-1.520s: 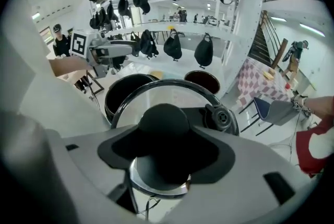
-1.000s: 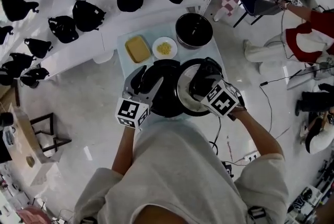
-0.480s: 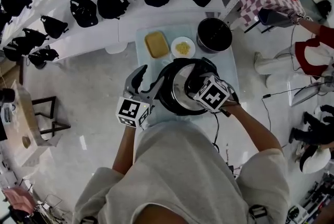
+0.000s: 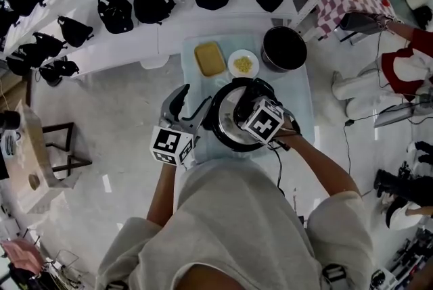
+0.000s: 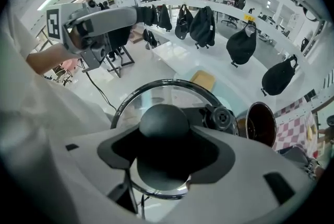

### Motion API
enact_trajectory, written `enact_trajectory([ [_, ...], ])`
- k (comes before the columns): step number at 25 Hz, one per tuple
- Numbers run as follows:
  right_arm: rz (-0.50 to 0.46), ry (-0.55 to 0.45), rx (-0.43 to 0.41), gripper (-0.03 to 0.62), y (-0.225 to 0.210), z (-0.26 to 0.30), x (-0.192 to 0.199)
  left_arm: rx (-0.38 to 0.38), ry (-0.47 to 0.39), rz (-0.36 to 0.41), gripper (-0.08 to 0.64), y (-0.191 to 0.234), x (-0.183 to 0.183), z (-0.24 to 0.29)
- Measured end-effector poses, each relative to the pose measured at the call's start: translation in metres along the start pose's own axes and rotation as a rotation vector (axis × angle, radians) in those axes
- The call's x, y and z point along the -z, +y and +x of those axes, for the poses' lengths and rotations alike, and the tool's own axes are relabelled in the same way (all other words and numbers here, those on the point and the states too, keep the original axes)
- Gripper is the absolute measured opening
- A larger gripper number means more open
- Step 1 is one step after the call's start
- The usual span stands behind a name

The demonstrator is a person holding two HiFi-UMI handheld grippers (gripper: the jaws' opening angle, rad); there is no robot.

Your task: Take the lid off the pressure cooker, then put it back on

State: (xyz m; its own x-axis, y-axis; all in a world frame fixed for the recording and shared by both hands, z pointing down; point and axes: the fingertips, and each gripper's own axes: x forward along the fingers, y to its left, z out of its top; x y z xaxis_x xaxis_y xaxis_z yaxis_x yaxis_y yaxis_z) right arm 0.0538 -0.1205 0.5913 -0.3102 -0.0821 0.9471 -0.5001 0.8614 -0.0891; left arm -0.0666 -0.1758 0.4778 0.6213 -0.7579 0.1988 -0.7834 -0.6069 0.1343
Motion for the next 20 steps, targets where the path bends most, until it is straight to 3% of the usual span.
enact_trajectory([
  [8, -0.001, 0.032, -0.011, 0.272, -0.003, 0.006, -0.004, 0.006, 0.003, -0.007, 0.258, 0.003, 0.002, 0.009],
  [13, -0.097, 0.074, -0.037, 0.272, 0.002, 0.015, 0.000, 0.012, 0.007, -0.005, 0.258, 0.001, 0.001, 0.017],
  [20, -0.119, 0.085, -0.064, 0.275, 0.001, 0.020, 0.000, -0.016, 0.012, -0.016, 0.258, 0.012, 0.003, 0.019],
])
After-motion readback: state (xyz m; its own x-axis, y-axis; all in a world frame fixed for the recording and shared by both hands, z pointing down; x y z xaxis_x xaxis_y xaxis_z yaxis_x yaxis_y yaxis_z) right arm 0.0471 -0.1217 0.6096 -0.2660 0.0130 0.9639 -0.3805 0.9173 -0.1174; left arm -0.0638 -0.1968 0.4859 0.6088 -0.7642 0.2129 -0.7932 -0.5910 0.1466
